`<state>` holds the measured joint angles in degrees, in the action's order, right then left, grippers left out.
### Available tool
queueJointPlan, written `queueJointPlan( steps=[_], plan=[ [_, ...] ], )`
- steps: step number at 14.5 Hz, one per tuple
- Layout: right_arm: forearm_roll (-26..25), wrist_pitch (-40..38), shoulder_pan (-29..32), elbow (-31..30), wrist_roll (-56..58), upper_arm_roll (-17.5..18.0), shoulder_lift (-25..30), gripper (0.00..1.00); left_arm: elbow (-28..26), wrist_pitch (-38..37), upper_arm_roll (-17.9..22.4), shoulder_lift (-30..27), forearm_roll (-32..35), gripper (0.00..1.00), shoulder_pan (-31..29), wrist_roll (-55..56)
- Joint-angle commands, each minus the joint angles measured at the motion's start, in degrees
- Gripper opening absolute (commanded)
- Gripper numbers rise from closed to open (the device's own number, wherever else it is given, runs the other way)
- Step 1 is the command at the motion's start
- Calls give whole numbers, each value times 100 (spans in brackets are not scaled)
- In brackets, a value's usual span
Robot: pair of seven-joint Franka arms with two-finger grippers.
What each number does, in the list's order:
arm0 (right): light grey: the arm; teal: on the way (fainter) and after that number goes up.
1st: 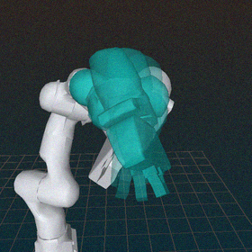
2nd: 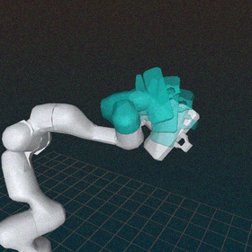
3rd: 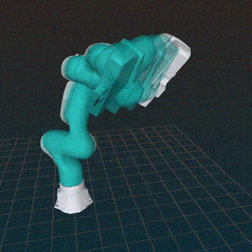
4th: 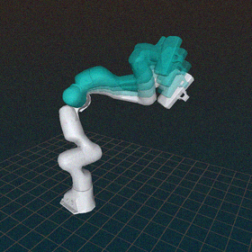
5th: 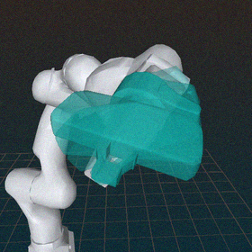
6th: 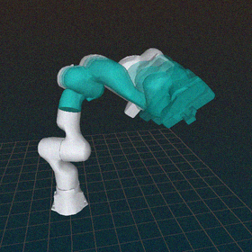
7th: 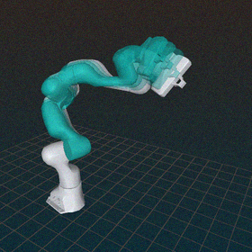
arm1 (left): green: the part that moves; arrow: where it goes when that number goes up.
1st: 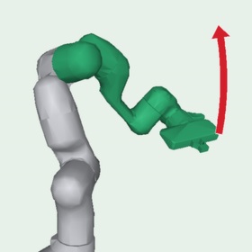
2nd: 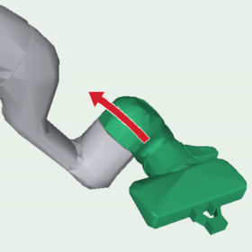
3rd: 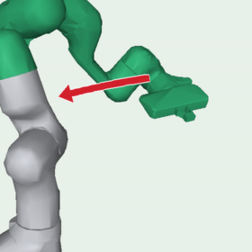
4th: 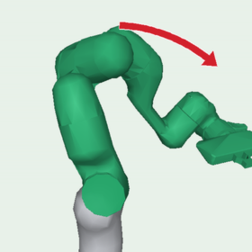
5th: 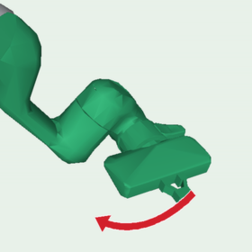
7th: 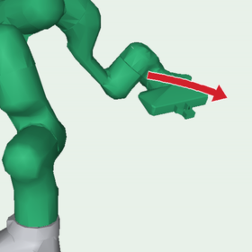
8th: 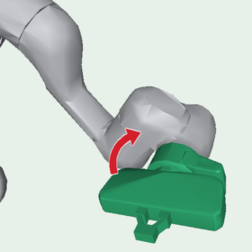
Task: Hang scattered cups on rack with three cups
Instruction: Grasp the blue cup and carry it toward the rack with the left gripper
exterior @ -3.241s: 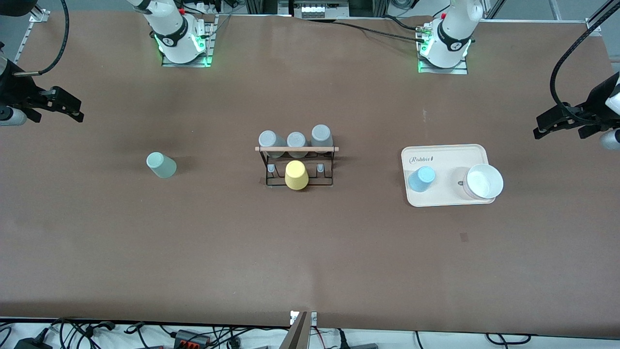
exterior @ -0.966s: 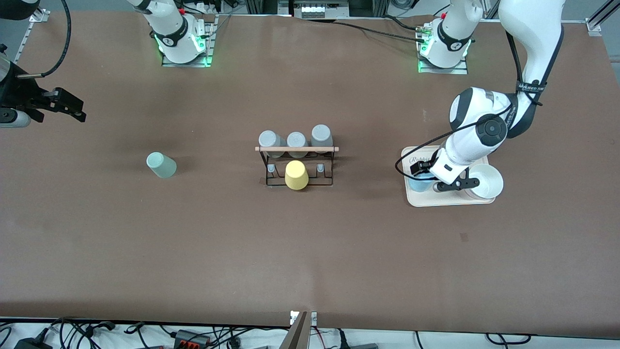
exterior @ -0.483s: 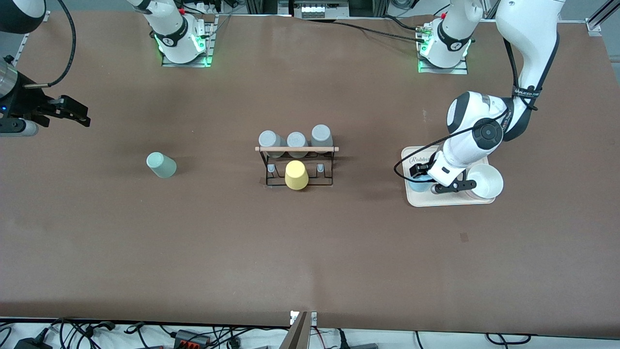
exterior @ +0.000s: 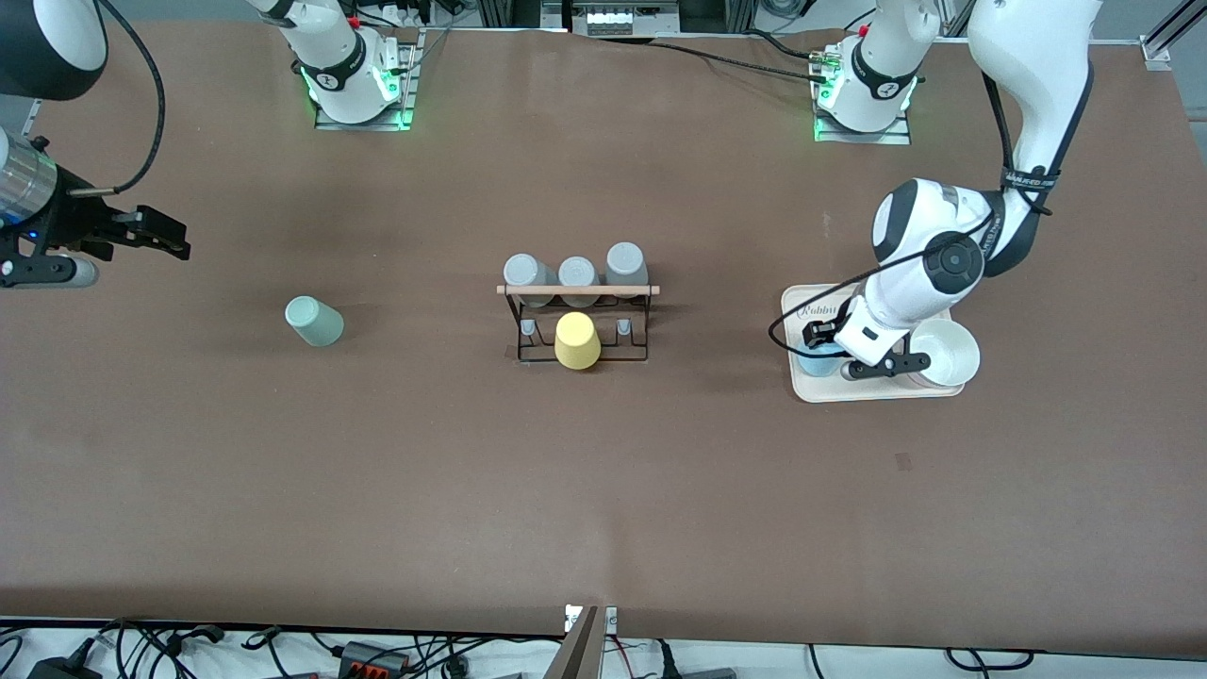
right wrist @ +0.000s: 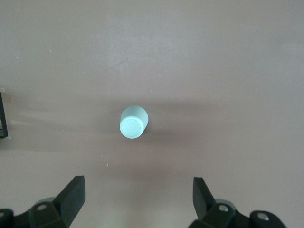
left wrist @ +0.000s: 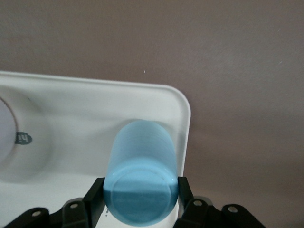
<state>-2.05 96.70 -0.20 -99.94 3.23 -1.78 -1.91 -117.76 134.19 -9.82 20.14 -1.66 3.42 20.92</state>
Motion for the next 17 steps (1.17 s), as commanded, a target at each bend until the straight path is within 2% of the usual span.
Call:
queueJointPlan(
  steps=[1,5,9,11,14,17],
  plan=[
    [12,-2,-16,150,90,11,-82,100,876,-884,-20,-36,175,40,-8,244],
    [56,130,-33,124,73,29,-91,100,1641,-1316,-47,-27,113,40,404,1315],
    [64,95,-112,124,73,29,-170,100,2476,-1887,-56,156,104,40,1089,2616],
    [90,156,-121,133,64,29,-178,100,2819,-2010,-56,367,104,40,1440,3205],
    [100,209,-77,133,64,20,-266,100,3670,-2387,-56,885,104,40,1924,3996],
    [100,131,-112,133,64,20,-266,100,4129,-2547,-56,1220,104,40,2232,4472]
  ],
)
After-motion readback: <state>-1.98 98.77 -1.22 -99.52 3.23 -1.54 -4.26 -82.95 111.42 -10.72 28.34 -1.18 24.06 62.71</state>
